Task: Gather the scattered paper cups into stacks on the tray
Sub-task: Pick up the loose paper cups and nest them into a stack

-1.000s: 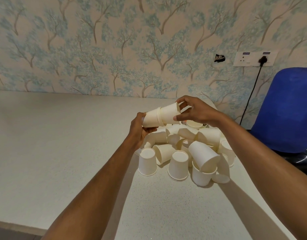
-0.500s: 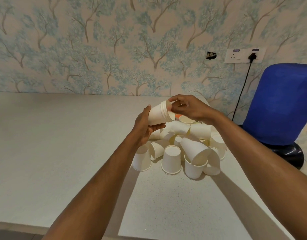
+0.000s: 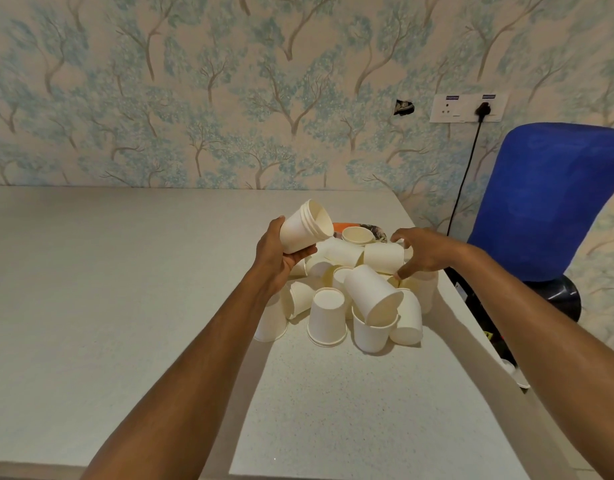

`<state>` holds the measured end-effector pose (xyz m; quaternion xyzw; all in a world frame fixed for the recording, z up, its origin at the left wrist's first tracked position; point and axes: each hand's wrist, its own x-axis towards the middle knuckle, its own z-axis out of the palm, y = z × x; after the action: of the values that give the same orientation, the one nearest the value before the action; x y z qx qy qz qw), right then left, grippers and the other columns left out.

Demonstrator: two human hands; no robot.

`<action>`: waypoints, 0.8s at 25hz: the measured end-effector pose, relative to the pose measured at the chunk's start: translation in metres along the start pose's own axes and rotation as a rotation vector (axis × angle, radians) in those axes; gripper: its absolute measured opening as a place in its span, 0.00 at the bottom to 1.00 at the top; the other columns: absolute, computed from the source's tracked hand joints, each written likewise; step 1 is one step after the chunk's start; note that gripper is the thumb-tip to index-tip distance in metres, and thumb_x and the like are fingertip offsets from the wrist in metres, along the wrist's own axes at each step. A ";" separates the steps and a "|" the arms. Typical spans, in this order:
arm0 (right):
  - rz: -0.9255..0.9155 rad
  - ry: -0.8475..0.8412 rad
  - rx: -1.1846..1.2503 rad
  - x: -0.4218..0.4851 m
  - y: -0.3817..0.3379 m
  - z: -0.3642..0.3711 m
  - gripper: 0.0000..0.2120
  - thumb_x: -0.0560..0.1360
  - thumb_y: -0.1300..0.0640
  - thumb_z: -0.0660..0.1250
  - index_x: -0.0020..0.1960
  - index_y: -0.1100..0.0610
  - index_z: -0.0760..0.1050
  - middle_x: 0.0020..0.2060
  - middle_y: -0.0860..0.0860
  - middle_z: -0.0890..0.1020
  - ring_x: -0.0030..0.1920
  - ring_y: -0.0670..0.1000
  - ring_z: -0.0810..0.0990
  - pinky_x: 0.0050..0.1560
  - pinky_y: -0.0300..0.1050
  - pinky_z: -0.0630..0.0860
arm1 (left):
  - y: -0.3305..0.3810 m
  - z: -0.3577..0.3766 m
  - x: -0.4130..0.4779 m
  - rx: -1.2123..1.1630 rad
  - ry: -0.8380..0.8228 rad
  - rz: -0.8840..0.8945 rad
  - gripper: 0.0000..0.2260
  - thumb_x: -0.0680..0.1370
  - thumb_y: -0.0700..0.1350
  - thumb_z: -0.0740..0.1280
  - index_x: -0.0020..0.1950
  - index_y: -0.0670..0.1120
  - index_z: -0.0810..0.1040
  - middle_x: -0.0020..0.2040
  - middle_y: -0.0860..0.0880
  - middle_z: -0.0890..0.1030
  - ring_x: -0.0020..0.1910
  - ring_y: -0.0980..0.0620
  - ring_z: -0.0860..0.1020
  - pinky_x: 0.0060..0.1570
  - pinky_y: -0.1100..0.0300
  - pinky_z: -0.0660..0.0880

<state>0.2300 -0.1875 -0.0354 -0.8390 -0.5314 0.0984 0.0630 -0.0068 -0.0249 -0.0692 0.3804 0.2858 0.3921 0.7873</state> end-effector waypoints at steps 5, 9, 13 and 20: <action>-0.024 0.126 0.138 -0.003 0.001 -0.004 0.30 0.64 0.51 0.80 0.62 0.53 0.72 0.55 0.54 0.78 0.53 0.55 0.76 0.54 0.52 0.75 | 0.001 -0.001 -0.001 0.008 -0.003 -0.006 0.10 0.78 0.48 0.66 0.56 0.46 0.72 0.54 0.39 0.75 0.51 0.40 0.78 0.47 0.44 0.82; -0.066 0.296 0.358 -0.015 -0.006 -0.035 0.27 0.63 0.50 0.80 0.58 0.54 0.75 0.50 0.51 0.79 0.50 0.54 0.79 0.52 0.52 0.77 | 0.003 -0.003 -0.001 0.032 0.021 0.006 0.15 0.79 0.48 0.66 0.62 0.44 0.69 0.54 0.39 0.74 0.51 0.41 0.78 0.46 0.45 0.82; -0.180 0.351 0.633 -0.028 -0.028 -0.060 0.23 0.63 0.51 0.80 0.55 0.52 0.77 0.52 0.51 0.79 0.48 0.51 0.82 0.51 0.49 0.78 | 0.005 0.003 -0.002 0.072 0.024 0.017 0.17 0.79 0.49 0.65 0.64 0.43 0.69 0.54 0.39 0.75 0.50 0.41 0.78 0.49 0.45 0.82; -0.312 0.278 0.545 -0.032 -0.071 -0.063 0.26 0.64 0.54 0.80 0.59 0.52 0.76 0.52 0.51 0.79 0.46 0.51 0.83 0.53 0.54 0.81 | 0.008 0.011 -0.003 0.157 -0.028 0.056 0.15 0.80 0.51 0.63 0.61 0.42 0.72 0.53 0.39 0.78 0.45 0.43 0.81 0.48 0.46 0.82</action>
<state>0.1689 -0.1857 0.0439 -0.7053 -0.5940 0.1107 0.3708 -0.0036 -0.0285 -0.0559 0.4543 0.2941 0.3850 0.7476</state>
